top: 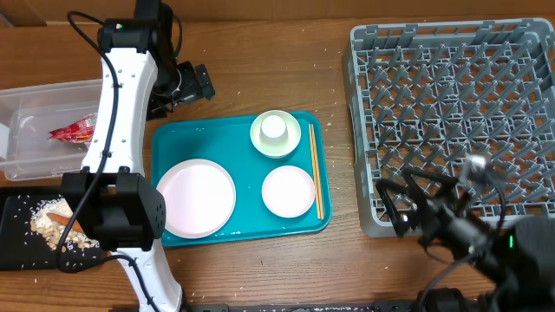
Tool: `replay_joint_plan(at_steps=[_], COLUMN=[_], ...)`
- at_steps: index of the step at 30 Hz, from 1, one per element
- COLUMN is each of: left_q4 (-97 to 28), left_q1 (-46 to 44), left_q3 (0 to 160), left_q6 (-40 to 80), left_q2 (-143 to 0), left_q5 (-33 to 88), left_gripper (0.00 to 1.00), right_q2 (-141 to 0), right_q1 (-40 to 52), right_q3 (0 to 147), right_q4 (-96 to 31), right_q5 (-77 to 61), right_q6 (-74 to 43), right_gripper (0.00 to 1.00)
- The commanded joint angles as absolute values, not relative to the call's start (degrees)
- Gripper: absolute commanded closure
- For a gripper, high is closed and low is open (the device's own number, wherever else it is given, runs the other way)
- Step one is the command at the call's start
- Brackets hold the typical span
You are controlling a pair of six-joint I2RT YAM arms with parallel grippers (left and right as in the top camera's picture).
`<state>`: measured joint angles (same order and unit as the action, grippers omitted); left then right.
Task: Sort waste into correct bins and load items into the dishwasher
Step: 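Move the right gripper to the small white plate and grasp it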
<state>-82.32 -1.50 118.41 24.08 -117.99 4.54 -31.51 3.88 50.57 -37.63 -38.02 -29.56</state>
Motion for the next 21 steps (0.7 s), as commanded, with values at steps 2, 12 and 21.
replay_joint_plan(at_steps=[2,12,21], left_q4=[-82.24,-82.24,-82.24], left_q1=[-1.89,-1.89,-1.89], left_q3=[117.84,117.84,117.84], left_q6=[24.88,24.88,24.88], left_q2=[-117.36,-117.36,-117.36], left_q5=[4.95,4.95,4.95], left_gripper=[0.00,0.00,0.00], right_q2=[-42.17,-60.64,-81.36], right_q1=[7.97,34.20,48.90], right_q3=[60.90,67.24,67.35], right_q4=[-44.82,-51.46,-48.77], right_q5=[-34.94,-6.61,-2.66], right_q6=[-19.84,-25.12,-25.26], right_gripper=[0.00,0.00,0.00])
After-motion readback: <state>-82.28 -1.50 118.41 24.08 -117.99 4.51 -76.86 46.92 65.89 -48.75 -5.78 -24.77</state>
